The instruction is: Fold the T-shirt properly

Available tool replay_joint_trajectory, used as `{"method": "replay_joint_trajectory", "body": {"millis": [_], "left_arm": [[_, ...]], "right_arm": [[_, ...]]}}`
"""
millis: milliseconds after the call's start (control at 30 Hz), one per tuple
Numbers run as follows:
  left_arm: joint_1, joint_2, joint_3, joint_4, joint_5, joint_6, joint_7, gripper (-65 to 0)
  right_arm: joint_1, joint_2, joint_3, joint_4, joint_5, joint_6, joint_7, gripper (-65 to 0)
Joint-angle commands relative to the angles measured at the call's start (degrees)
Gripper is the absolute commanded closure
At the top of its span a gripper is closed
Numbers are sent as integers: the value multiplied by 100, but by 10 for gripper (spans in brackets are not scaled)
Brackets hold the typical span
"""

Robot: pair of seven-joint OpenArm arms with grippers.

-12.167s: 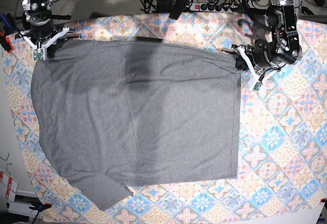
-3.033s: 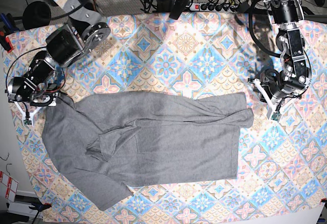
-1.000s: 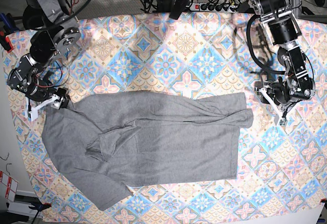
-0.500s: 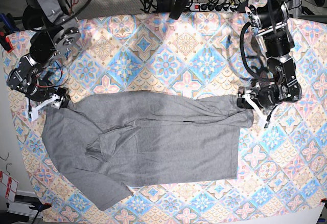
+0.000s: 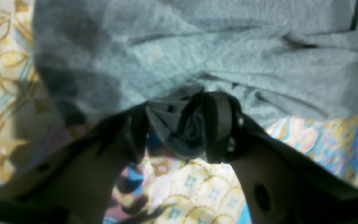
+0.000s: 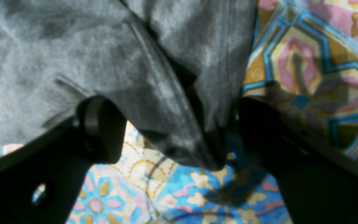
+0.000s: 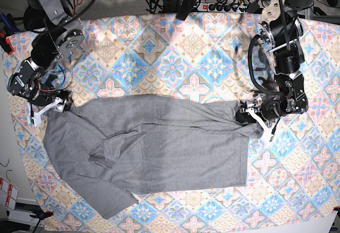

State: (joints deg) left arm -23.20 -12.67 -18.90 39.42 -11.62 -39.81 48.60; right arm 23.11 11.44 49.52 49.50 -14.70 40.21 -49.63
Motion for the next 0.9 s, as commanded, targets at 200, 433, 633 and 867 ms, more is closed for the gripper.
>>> {"method": "replay_joint_trajectory", "body": {"millis": [200, 433, 633, 867], "left_arm": [[-14, 304, 953, -34, 155, -19, 331, -132], [135, 383, 953, -25, 208, -19, 331, -13], [566, 313, 936, 106, 208, -19, 358, -12], [1709, 93, 901, 1408, 164, -19, 507, -12]], "right_arm": [[102, 56, -464, 48, -73, -21, -79, -235], [102, 65, -490, 48, -99, -21, -97, -55], [67, 188, -481, 57, -108, -21, -141, -52], [-118, 487, -455, 66, -108, -21, -492, -51]]}}
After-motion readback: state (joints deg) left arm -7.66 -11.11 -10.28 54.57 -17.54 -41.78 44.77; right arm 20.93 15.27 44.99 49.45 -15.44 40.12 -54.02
